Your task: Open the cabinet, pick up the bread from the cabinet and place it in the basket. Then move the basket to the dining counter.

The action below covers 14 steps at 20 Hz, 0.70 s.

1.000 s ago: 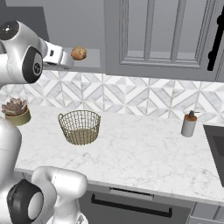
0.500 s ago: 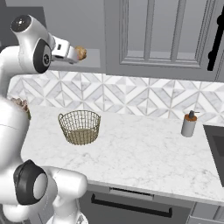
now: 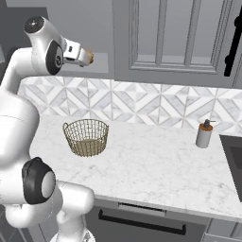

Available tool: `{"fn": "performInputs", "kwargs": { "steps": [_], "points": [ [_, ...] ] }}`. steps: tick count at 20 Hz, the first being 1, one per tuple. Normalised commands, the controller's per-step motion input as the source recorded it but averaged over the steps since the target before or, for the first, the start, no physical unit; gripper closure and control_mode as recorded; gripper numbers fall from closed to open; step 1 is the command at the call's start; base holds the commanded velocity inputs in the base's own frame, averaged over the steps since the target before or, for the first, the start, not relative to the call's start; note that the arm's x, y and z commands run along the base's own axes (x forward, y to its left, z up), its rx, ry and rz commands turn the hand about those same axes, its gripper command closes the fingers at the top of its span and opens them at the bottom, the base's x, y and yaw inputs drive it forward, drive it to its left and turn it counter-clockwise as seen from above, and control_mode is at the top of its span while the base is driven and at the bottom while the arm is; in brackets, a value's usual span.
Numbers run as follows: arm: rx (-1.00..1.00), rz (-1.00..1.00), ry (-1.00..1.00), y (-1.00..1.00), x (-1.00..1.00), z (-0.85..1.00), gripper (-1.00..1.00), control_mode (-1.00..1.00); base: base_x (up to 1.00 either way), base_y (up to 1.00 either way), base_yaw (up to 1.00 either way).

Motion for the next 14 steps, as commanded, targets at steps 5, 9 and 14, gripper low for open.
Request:
{"fn": "performInputs", "kwargs": {
  "steps": [5, 9, 14],
  "points": [
    [0.00, 0.00, 0.00, 0.04, 0.23, -0.09, -1.00, -1.00, 0.00, 0.00, 0.00],
    [0.00, 0.00, 0.00, 0.01, 0.29, 0.00, -1.00, -1.00, 0.00, 0.00, 0.00],
    [0.00, 0.00, 0.00, 0.03, 0.26, -0.03, -1.00, -1.00, 0.00, 0.00, 0.00]
  ]
}}
